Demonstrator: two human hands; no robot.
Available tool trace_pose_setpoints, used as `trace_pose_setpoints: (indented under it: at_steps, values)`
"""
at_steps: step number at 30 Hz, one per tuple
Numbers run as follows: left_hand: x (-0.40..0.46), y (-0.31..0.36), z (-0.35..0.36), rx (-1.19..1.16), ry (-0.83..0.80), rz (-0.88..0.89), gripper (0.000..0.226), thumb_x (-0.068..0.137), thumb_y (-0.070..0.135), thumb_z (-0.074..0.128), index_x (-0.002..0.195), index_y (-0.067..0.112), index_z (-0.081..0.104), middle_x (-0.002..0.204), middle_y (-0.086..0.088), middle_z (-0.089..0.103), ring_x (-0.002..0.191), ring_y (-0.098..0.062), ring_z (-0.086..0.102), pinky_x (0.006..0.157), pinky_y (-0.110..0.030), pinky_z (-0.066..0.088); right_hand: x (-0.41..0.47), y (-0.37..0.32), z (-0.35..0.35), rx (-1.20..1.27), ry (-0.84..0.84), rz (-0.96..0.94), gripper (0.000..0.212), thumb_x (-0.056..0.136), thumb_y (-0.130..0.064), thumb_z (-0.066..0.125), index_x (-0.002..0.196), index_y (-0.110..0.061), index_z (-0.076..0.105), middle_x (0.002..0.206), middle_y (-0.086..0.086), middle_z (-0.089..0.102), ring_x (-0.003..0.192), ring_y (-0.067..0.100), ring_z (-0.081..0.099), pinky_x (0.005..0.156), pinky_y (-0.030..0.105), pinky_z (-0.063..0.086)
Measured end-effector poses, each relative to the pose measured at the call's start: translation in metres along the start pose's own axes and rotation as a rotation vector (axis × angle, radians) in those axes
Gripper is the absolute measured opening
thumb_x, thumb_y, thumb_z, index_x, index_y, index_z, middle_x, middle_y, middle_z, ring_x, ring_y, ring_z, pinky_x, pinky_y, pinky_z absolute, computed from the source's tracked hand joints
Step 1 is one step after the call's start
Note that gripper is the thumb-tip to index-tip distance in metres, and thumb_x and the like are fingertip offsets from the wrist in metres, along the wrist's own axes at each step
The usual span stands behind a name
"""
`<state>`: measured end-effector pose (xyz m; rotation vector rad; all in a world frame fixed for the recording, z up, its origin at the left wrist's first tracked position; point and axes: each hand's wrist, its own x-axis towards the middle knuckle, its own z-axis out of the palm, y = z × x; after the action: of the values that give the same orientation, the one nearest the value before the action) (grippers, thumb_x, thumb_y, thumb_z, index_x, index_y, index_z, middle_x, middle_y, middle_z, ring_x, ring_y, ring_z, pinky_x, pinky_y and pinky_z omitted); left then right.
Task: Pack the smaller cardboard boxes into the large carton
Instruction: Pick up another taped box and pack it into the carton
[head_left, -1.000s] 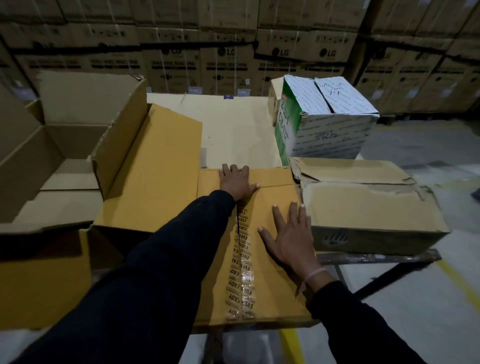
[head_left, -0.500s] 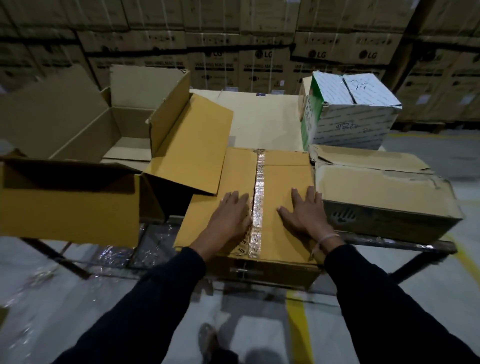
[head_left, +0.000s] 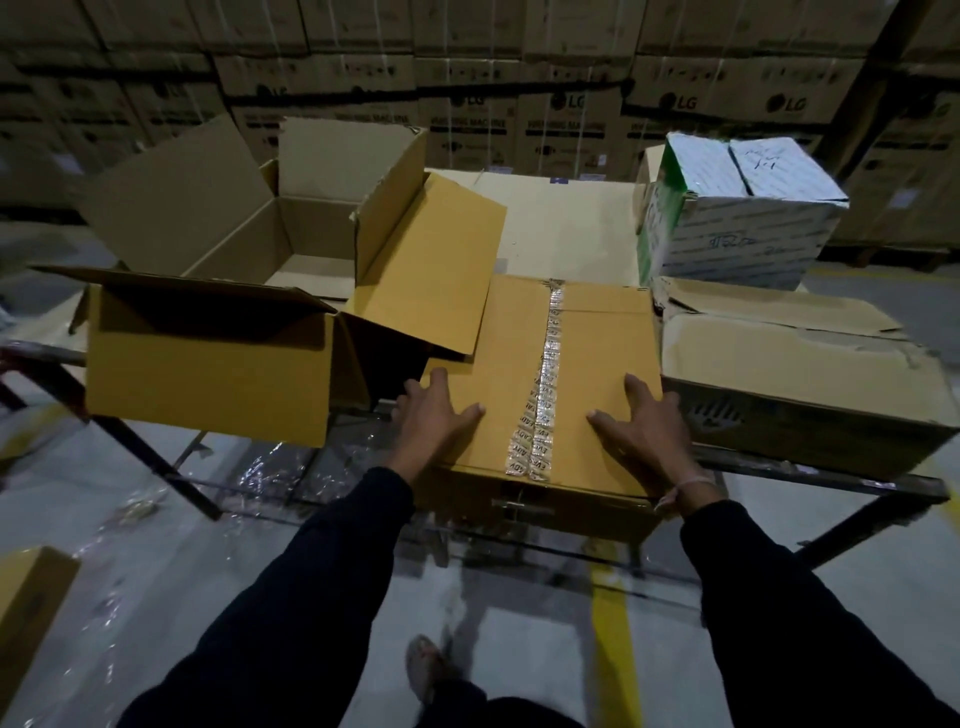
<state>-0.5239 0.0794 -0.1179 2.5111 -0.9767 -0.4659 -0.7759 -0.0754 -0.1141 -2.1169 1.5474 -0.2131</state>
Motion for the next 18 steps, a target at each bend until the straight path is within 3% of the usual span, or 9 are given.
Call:
trace_pose_setpoints:
  at_steps: [6,10,13,18]
  values:
    - [-0.019,-0.02,0.021,-0.009,-0.02,-0.076,0.091,0.078,0.065,0.074,0.144,0.036,0.018,0.147,-0.019,0.038,0.135,-0.046,0.039,0.102,-0.061,0.043,-0.019,0.013,0.007,0.018,-0.002,0.043,0.098,0.082,-0.073,0.071,0.161,-0.037,0.026,0.142,0.021,0.037,0.124,0.046,0.052,0.097,0.049,0.049]
    - [-0.019,-0.031,0.023,-0.081,0.017,-0.101,0.107,0.08,0.067,0.072,0.155,0.025,0.008,0.145,-0.017,0.048,0.135,-0.044,0.045,0.105,-0.06,0.044,-0.024,0.012,0.012,0.085,0.051,0.113,0.106,0.08,-0.065,0.079,0.159,-0.026,0.021,0.144,0.023,0.04,0.129,0.048,0.05,0.1,0.053,0.048]
    - [-0.006,-0.026,0.016,-0.108,-0.001,-0.126,0.099,0.082,0.069,0.069,0.15,0.014,0.023,0.141,-0.016,0.053,0.131,-0.041,0.05,0.103,-0.057,0.047,-0.012,0.004,0.003,0.151,0.098,0.202,0.091,0.082,-0.06,0.08,0.146,-0.01,0.038,0.143,0.02,0.046,0.126,0.04,0.052,0.096,0.05,0.051]
    - [0.001,-0.013,0.007,-0.265,0.034,-0.08,0.097,0.08,0.064,0.075,0.146,0.009,0.03,0.136,-0.014,0.054,0.122,-0.033,0.057,0.085,-0.04,0.051,-0.002,-0.003,-0.001,0.292,0.097,0.226,0.078,0.084,-0.056,0.08,0.136,-0.009,0.045,0.135,0.016,0.056,0.119,0.036,0.058,0.096,0.049,0.052]
